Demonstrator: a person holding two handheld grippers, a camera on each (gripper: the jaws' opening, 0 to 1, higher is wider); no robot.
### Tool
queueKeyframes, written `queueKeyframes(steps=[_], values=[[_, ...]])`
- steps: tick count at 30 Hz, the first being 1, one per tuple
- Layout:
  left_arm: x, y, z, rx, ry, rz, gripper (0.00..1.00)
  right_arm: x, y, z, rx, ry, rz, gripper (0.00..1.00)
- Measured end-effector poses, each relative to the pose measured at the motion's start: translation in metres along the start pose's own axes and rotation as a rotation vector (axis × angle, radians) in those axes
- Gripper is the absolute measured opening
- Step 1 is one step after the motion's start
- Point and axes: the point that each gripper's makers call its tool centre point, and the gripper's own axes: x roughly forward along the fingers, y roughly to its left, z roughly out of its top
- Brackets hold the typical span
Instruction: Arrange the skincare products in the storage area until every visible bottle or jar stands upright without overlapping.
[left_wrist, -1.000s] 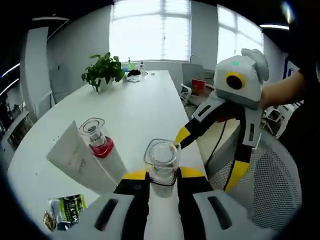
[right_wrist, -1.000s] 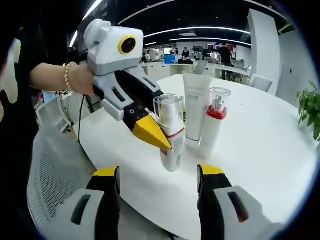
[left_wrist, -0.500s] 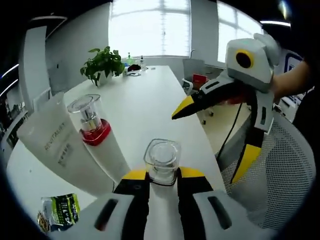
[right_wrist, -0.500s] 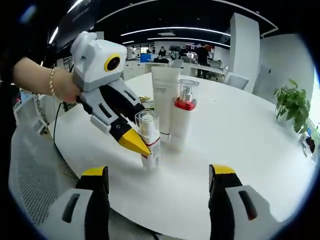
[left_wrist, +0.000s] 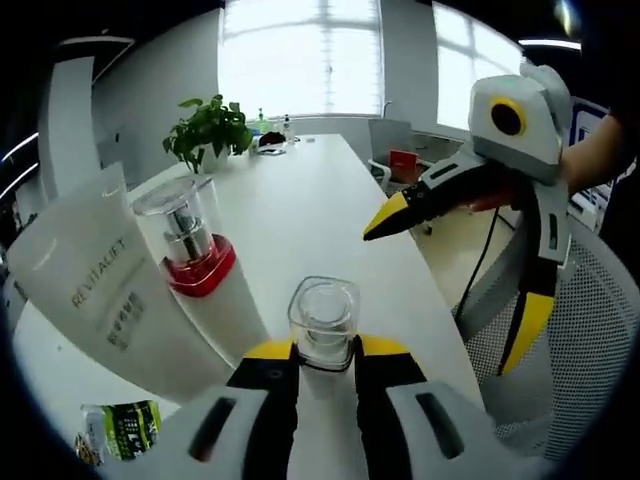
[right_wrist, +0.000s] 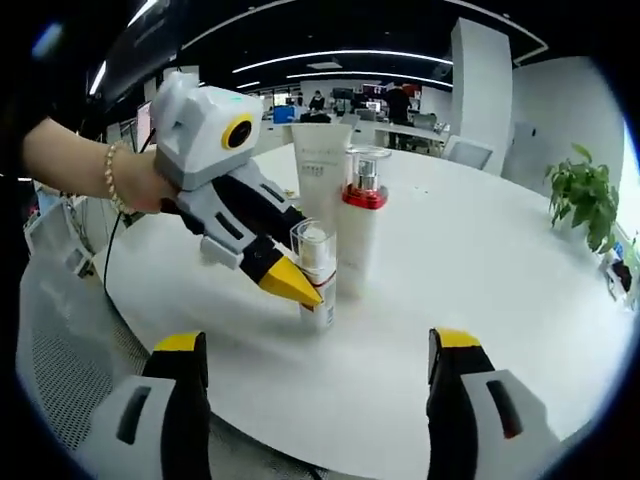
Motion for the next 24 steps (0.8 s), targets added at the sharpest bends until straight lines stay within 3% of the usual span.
queueKeyframes(steps=[24], values=[[0.005,0.018,0.004,-0.023,-0.045,0.025,0.18,0.001,0.002,-0.004,0.007,0.019,0.009,0.91]])
